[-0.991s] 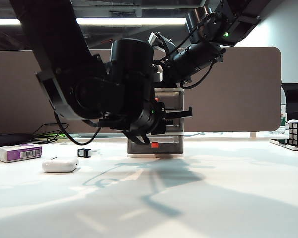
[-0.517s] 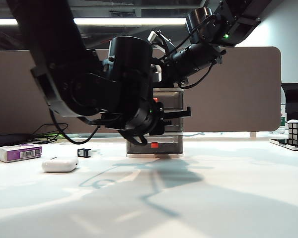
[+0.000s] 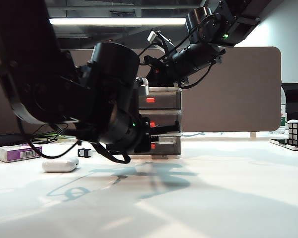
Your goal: Open the second layer of the drawer on the table, pick up the earphone case on the table and put it in, and finally close the drawer.
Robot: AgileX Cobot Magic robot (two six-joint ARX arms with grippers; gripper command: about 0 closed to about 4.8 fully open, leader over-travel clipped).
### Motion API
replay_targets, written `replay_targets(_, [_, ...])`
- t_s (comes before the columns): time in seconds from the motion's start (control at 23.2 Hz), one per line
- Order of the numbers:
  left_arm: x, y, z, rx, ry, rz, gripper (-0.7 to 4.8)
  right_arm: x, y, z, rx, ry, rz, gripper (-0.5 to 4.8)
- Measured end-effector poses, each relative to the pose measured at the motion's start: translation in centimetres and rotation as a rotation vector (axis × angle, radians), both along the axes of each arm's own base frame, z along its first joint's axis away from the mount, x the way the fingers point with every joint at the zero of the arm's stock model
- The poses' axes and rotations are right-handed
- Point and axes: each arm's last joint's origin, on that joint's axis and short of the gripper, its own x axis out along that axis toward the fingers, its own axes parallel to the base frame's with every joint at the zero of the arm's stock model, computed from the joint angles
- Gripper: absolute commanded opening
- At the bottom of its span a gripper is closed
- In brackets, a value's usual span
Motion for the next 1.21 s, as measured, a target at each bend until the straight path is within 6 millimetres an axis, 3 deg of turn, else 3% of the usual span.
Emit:
replay_targets(0.09, [-0.3, -0.2, 1.4, -0.047, -0.046, -0.01, -0.06, 0.0, 0.0, 0.0, 0.0, 0.001, 0.0, -0.05])
replay_targets(0.26, [-0.2, -0.3, 1.1, -0.052, -0.043, -0.029, 0.08, 0.0, 0.0, 0.0, -0.001, 0.001, 0.0, -0.05])
replay_targets(0.39, [-0.2, -0.2, 1.2, -0.055, -0.042, -0.038, 1.0, 0.0, 0.0, 0.0, -0.001, 0.002, 0.0, -0.05])
replay_targets(0.65, [1.6, -0.4, 1.7, -0.085, -0.058, -0.054, 1.92, 0.0, 0.0, 0.0, -0.001, 0.002, 0.001, -0.05])
replay_targets(1.21, [2.6, -1.0, 1.5, -0.08, -0.054, -0.05, 1.83, 0.0, 0.0, 0.0, -0.001, 0.002, 0.001, -0.05])
